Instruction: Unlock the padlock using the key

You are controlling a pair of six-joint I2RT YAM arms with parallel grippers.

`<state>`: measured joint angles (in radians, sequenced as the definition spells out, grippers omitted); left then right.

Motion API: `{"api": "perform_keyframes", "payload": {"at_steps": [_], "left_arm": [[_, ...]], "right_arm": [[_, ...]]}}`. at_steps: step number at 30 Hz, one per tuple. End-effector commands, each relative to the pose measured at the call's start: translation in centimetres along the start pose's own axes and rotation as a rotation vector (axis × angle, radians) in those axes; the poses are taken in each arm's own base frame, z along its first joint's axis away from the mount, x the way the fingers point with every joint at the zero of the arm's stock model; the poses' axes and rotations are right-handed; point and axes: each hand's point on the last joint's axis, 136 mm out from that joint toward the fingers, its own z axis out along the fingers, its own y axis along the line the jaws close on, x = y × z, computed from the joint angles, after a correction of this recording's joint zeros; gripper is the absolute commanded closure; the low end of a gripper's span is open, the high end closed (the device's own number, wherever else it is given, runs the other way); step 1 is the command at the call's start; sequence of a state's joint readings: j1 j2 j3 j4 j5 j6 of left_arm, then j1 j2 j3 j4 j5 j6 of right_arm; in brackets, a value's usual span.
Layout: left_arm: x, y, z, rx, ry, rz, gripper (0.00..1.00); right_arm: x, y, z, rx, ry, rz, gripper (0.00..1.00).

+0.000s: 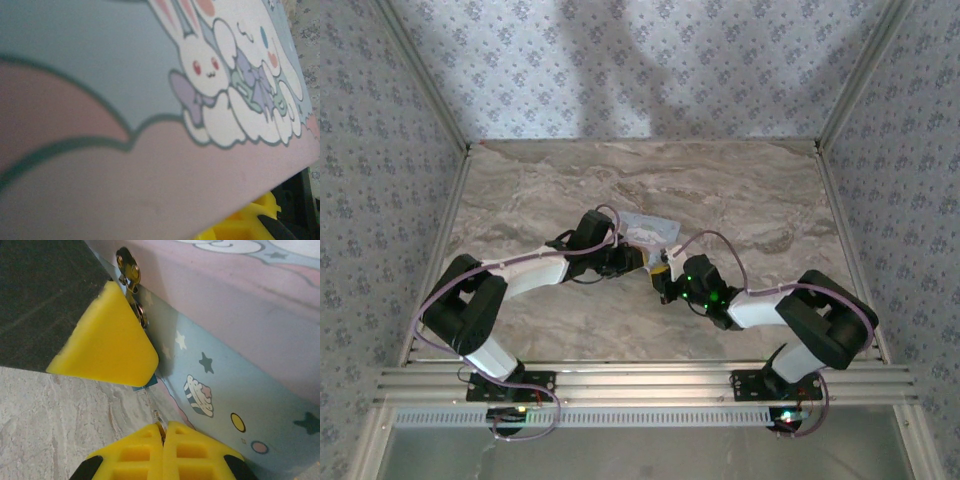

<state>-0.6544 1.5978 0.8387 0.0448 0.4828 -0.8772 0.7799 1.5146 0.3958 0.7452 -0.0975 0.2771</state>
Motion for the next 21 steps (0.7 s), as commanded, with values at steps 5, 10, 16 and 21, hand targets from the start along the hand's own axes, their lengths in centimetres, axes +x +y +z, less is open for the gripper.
{"api": "perform_keyframes", "payload": {"at_steps": [5,10,16,21], "left_arm": [[-0.3,-3.2,-0.5,0.081,0.005,0.039,0.85],[-0.2,-3.2,-0.4,0.083,0.009,0.04,0.85],[-0.3,-3.2,-0.4,0.083,0.008,0.039,0.85],[-0.2,-3.2,-0.3,0.084,0.01,0.036,0.85]], "right_arm": [[-2.5,-0.1,0.6,0.0,-0.076,-0.006,1.0],[-3.0,0.2,0.8,-0.016,-0.085,-0.013,1.0],[-4.3,0.7,0.9,-0.035,-0.111,-0.021,1.0],[-5.7,1.2,1.0,-0.054,-0.14,-0.022,1.0]]}}
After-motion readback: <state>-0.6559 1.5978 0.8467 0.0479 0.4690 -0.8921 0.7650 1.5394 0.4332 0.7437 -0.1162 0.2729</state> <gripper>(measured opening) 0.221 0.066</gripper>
